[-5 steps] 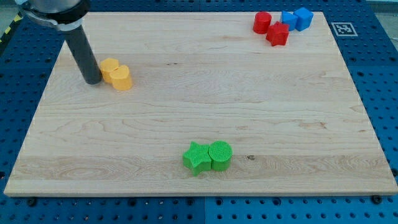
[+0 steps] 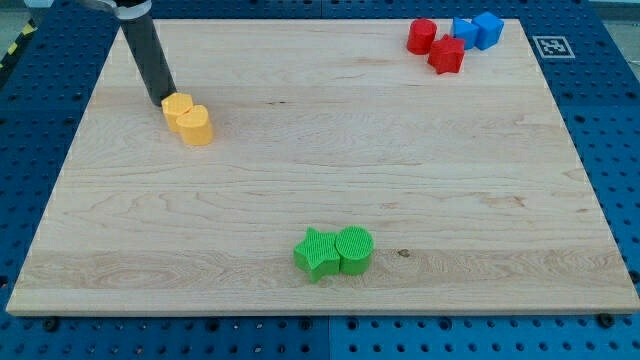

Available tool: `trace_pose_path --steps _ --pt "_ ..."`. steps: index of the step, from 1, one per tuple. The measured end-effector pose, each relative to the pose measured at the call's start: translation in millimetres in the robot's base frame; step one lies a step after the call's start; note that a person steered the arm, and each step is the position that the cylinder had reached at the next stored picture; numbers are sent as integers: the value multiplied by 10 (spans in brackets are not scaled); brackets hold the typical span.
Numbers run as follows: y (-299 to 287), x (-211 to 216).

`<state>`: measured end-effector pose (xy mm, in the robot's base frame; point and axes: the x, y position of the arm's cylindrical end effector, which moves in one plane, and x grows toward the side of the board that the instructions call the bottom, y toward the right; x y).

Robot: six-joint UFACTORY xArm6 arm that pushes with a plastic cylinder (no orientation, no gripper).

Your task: Move the yellow blocks towards the green star

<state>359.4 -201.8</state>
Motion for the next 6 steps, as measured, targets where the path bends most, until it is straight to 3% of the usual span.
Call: trace_pose_path --steps 2,4,6 --pt "358 241" --pt "549 748" --pt "1354 947"
